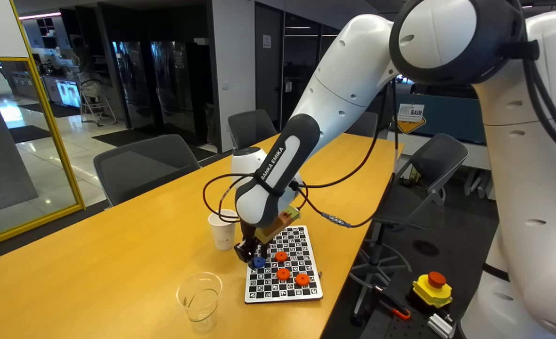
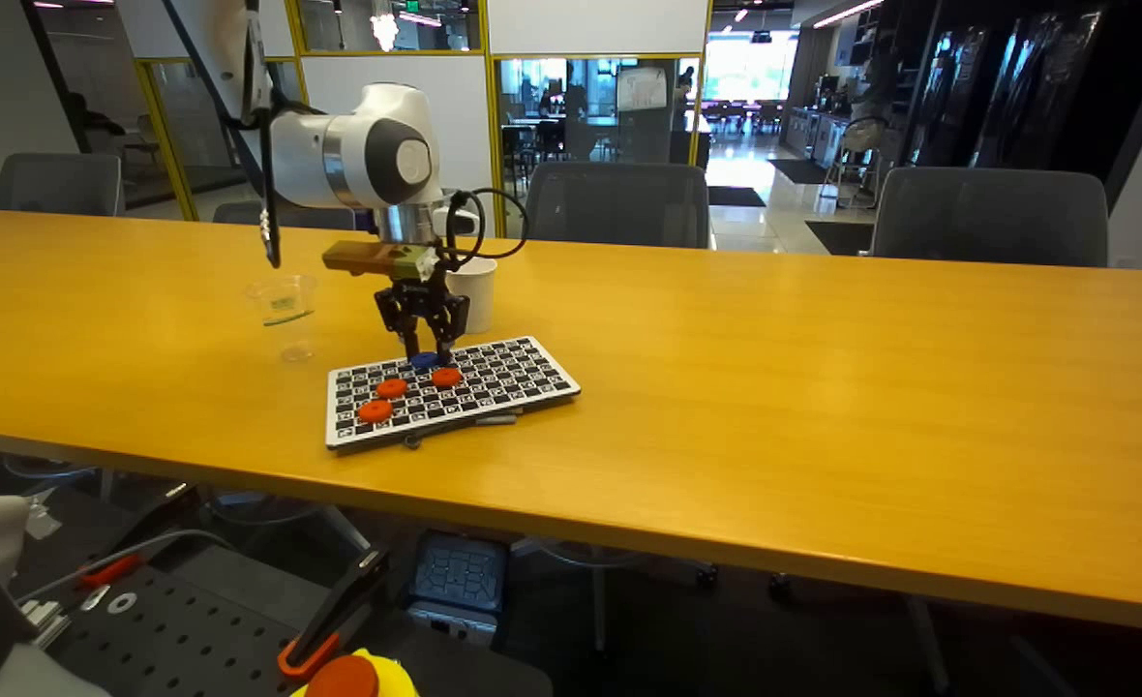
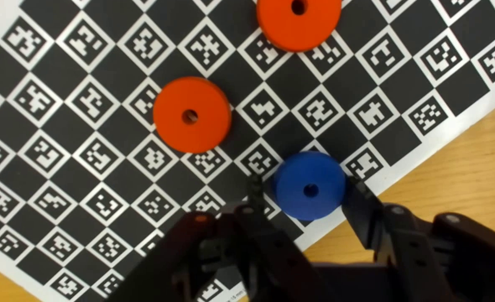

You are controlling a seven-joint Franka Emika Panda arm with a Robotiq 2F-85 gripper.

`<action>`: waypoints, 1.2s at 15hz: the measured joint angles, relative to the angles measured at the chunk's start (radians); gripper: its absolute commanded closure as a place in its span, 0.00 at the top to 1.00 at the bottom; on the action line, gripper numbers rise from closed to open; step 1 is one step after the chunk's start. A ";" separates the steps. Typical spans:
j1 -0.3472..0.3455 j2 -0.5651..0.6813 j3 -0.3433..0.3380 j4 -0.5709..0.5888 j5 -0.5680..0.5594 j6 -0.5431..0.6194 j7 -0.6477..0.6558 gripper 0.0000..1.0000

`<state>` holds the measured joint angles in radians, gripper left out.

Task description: Put the orange objects in the white cup and the other objects inside the transparent cup.

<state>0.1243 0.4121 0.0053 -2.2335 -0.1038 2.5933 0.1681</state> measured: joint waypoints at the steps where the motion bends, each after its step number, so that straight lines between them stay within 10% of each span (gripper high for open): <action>1: 0.000 -0.002 -0.001 0.000 0.000 0.002 0.001 0.22; 18: 0.049 -0.244 0.120 -0.075 0.003 -0.020 -0.092 0.24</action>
<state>0.1729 0.1677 0.1249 -2.3081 -0.1006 2.5730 0.0761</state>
